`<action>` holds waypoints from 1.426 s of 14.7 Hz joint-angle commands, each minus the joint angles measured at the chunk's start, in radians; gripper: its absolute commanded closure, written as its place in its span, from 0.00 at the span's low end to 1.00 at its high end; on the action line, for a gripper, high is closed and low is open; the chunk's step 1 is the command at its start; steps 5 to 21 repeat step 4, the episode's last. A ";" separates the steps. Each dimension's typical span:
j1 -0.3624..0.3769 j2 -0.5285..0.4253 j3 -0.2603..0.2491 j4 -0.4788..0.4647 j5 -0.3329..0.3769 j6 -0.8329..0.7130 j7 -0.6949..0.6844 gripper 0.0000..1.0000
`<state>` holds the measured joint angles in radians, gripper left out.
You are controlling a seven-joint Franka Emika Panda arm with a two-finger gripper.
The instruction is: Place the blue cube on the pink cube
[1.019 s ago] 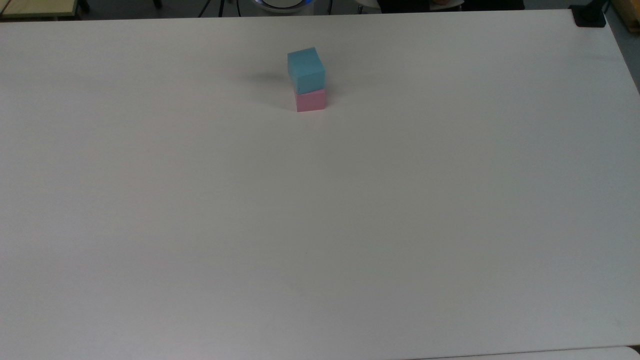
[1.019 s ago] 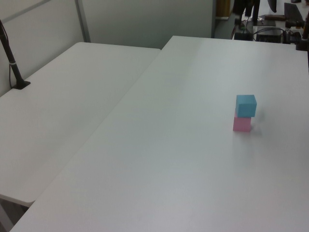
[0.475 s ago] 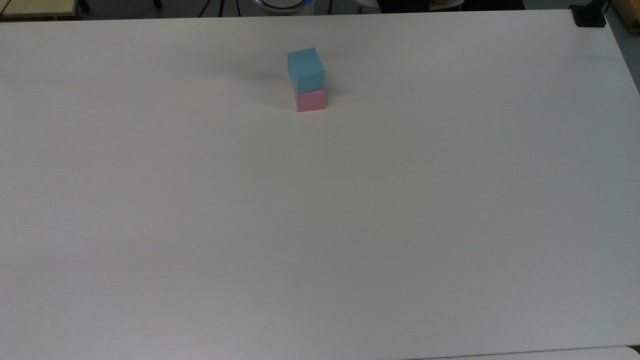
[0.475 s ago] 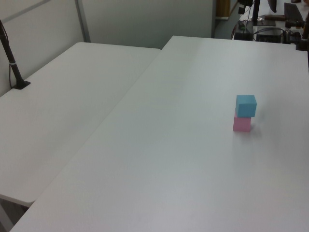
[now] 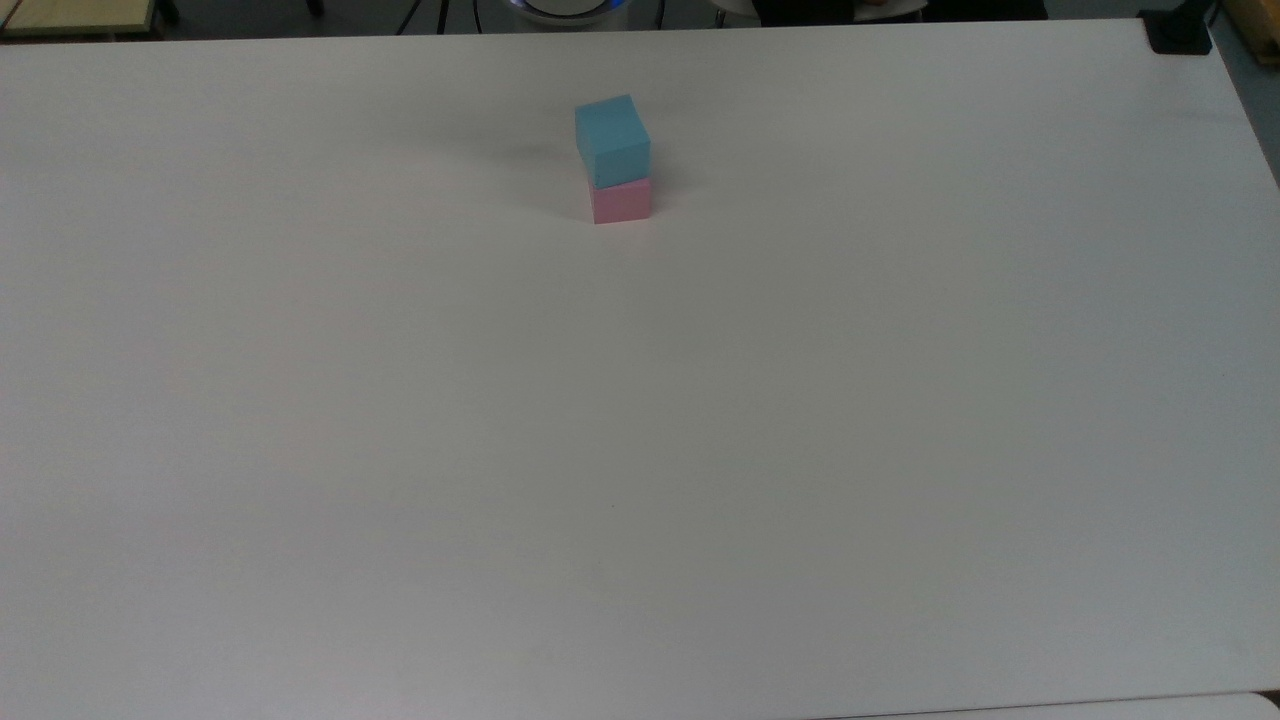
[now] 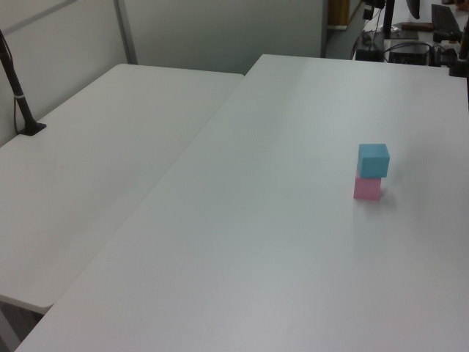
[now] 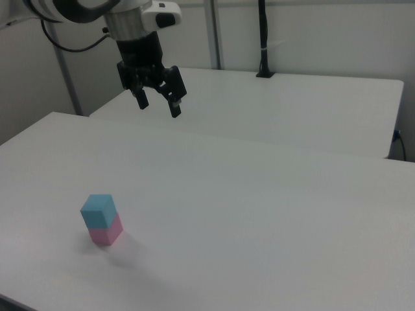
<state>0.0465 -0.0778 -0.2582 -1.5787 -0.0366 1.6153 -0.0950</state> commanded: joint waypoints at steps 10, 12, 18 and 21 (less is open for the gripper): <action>0.059 0.029 -0.067 0.043 0.007 0.006 -0.008 0.00; 0.059 0.029 -0.067 0.043 0.007 0.006 -0.008 0.00; 0.059 0.029 -0.067 0.043 0.007 0.006 -0.008 0.00; 0.059 0.029 -0.067 0.043 0.007 0.006 -0.008 0.00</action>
